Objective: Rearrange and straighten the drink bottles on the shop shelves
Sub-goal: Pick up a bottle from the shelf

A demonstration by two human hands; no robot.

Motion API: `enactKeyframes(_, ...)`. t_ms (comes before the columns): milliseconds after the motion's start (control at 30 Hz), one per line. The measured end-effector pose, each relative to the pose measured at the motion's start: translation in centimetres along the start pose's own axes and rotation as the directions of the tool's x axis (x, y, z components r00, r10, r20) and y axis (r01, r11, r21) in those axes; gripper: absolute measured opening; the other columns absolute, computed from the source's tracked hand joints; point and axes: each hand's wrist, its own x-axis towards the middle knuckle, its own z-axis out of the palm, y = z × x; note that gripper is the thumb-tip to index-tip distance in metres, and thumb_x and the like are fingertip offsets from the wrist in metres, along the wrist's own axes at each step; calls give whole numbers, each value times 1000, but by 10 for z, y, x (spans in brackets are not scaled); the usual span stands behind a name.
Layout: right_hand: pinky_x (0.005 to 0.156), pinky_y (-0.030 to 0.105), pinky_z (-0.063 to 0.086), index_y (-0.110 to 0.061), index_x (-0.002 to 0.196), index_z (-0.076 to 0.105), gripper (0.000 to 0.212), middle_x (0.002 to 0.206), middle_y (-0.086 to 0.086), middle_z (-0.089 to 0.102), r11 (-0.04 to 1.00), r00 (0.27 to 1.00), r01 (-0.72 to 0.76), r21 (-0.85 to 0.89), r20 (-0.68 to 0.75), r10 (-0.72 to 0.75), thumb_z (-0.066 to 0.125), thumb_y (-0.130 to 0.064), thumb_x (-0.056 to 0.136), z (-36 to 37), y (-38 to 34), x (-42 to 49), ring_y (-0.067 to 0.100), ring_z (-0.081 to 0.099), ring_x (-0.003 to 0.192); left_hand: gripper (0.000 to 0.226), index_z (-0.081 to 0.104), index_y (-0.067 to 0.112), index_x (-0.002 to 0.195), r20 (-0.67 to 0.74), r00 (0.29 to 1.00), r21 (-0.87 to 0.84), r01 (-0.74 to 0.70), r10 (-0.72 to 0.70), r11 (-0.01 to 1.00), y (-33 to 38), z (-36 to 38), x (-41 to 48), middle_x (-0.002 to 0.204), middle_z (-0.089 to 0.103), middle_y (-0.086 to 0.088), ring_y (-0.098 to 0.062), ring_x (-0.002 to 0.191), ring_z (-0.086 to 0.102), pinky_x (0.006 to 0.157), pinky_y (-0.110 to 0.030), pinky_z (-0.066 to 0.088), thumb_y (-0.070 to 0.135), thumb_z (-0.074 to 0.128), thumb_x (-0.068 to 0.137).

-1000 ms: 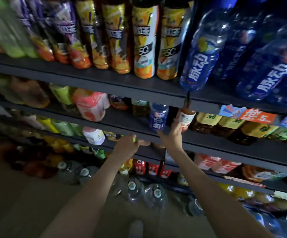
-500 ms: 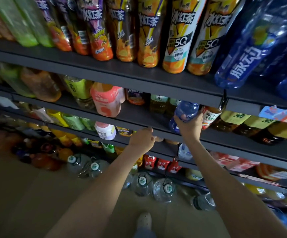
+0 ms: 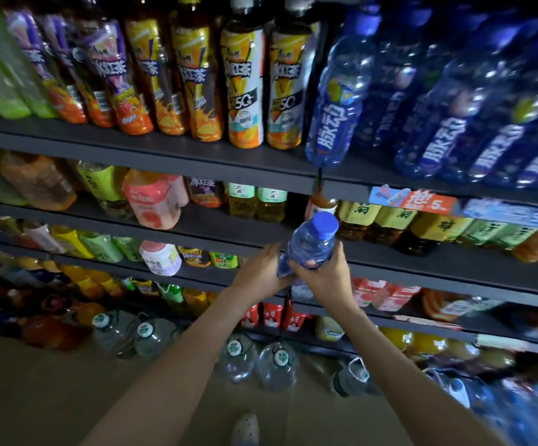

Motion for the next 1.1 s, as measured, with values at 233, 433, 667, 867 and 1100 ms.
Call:
enactKeyframes(233,69,2,42,-27,110,47,61,101,-14,58,989,989,146,32,-19,-145,86,-14,65,-70,-51,-13,-4,57,90,56,52,16,129,-141,967,-72,-224,212,972,76,-18,-19,124,62,-5,-19,108,57,73,-18,38,35,72,81)
enactKeyframes(433,73,8,44,-34,101,48,54,98,-17,59,953,945,301,38,-148,-292,85,-15,66,-109,-102,-4,-7,56,87,58,54,16,127,-280,886,-11,-387,369,922,122,-53,-8,122,61,-2,-14,110,56,80,-13,37,38,74,78)
enactKeyframes(667,72,14,46,-21,105,52,47,96,-11,62,950,915,308,54,-291,-280,82,-25,70,-118,-146,28,-2,59,85,49,51,11,129,-503,793,124,-326,343,937,133,-90,21,125,60,-4,-17,115,56,88,-16,37,36,62,88)
enactKeyframes(867,76,26,44,-14,117,51,56,104,-5,60,982,938,187,11,-299,-176,81,-26,72,-110,-162,66,14,58,93,43,49,10,127,-614,752,106,-221,239,970,123,-109,49,124,60,-5,-21,111,58,82,-31,48,31,59,91)
enactKeyframes(1100,81,36,49,-10,128,45,68,120,7,60,970,937,127,-208,-295,-186,76,-40,76,-90,-156,106,25,59,105,65,33,4,140,-559,805,62,-199,199,978,123,-115,84,138,44,-12,-25,127,43,100,-31,39,34,62,90)
